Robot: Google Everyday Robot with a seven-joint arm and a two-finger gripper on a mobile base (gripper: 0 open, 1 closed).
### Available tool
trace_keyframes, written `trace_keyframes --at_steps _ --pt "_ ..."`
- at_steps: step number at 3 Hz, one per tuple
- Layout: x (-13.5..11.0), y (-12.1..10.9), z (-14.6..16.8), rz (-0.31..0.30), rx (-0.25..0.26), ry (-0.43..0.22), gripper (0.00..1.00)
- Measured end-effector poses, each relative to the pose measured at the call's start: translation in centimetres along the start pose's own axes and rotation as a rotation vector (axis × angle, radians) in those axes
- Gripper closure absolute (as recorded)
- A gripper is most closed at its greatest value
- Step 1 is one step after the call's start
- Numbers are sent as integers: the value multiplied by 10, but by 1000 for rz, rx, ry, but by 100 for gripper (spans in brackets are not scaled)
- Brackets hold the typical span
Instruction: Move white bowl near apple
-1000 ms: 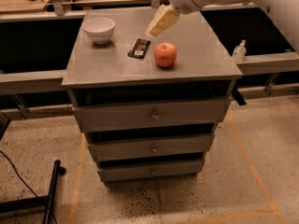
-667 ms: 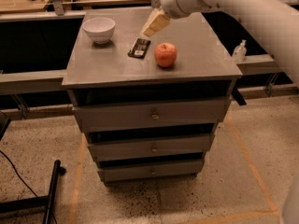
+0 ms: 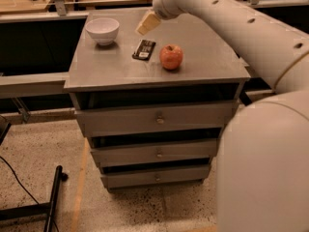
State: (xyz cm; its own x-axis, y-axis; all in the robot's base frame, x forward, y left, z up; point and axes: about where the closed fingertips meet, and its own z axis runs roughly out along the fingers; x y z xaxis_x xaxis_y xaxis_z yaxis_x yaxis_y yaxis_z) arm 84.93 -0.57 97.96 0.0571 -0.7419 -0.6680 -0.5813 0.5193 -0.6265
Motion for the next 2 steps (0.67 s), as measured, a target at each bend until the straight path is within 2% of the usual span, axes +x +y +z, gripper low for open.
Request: trace_keyframes --at_steps 1,2 --pt "23 -16 41 188 17 -56 0" --pt "40 -32 48 313 19 -114 0"
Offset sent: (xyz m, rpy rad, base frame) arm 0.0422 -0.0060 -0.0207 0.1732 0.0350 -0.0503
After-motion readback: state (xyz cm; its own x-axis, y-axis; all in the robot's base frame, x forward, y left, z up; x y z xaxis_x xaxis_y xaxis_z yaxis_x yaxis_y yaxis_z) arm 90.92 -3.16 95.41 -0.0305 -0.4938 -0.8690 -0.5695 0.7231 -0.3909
